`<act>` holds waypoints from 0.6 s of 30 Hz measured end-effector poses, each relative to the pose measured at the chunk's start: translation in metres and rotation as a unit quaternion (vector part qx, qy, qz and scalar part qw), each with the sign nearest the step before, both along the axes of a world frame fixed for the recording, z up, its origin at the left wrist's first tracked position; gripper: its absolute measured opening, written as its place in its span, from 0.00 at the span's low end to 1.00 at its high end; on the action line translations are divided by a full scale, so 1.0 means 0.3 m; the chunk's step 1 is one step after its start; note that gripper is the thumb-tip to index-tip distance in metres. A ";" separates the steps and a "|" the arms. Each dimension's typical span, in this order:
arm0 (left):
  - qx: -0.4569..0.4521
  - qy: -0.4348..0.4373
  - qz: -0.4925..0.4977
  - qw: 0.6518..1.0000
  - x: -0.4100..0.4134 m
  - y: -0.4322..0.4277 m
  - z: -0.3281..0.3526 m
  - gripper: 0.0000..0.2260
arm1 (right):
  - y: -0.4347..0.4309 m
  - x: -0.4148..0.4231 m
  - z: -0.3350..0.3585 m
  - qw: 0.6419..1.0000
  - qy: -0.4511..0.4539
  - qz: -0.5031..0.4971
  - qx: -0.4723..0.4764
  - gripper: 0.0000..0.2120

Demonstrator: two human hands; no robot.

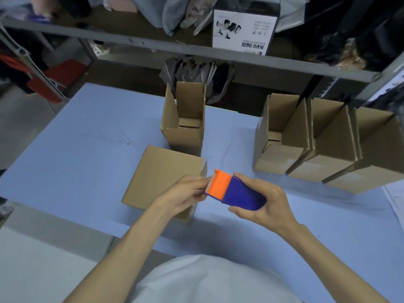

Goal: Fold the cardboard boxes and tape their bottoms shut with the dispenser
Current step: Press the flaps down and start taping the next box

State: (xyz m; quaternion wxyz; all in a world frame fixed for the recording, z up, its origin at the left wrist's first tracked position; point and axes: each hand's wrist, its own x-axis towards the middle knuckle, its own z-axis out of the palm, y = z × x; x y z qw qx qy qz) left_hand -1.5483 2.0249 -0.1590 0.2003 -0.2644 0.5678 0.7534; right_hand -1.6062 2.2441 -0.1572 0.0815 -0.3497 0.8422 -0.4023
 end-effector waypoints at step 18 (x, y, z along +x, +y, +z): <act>-0.178 0.014 0.017 0.984 -0.023 -0.033 0.006 0.06 | -0.042 -0.035 0.008 0.999 0.002 0.014 0.030 0.37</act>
